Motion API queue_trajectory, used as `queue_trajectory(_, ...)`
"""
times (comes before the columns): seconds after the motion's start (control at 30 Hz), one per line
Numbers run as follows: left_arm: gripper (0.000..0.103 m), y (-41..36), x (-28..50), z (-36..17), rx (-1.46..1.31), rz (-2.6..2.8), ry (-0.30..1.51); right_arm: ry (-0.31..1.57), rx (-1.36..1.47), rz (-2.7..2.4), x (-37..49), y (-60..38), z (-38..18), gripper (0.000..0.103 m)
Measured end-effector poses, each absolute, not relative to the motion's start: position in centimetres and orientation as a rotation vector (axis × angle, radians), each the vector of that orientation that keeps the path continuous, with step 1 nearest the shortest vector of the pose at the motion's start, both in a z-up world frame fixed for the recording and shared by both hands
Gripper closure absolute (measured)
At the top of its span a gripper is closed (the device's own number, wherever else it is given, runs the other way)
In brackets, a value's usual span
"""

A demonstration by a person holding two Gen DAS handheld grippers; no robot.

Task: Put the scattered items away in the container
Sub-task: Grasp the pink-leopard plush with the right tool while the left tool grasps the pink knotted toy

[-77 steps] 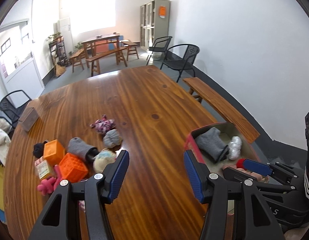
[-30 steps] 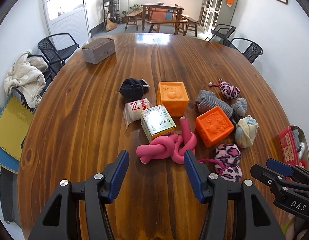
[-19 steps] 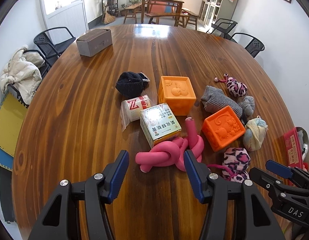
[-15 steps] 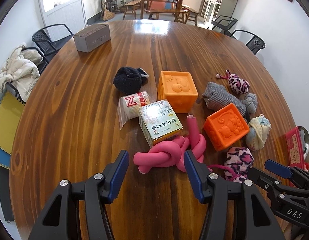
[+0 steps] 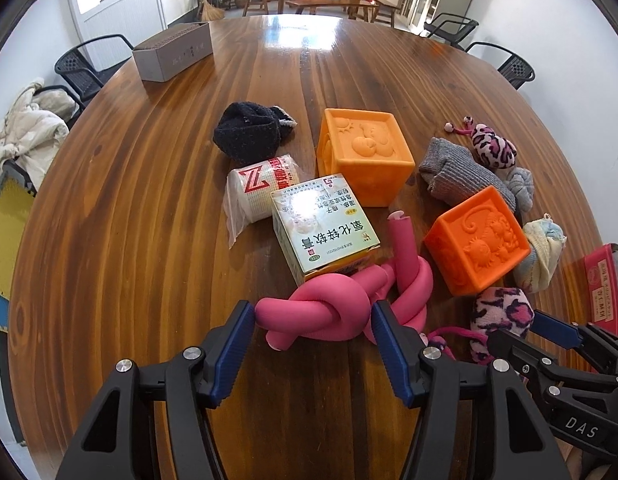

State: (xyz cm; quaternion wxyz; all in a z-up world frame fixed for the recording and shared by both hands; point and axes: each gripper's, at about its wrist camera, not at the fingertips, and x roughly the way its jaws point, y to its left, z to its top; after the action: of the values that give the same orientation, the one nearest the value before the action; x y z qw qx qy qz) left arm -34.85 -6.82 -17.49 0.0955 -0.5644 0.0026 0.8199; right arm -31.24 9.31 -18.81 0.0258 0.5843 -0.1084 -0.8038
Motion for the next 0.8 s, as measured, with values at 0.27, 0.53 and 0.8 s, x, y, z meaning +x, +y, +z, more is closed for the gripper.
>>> queue_trajectory(0.27,0.041,-8.1,-34.8,-18.9,-1.707,2.366,-0.055,-0.320,1.829,-2.474,-31.8,9.2,-19.7,0.034)
queue_trajectory(0.53,0.040,-8.6,-35.2,-18.9,-1.695,2.364,-0.089,-0.285,1.823,-2.467,-32.1,8.6,-20.0,0.034)
queue_trajectory(0.8,0.041,-8.2,-35.9,-18.6,-1.671,2.359,-0.089,-0.274,1.811,-2.473,-32.4,8.6,-19.8,0.035)
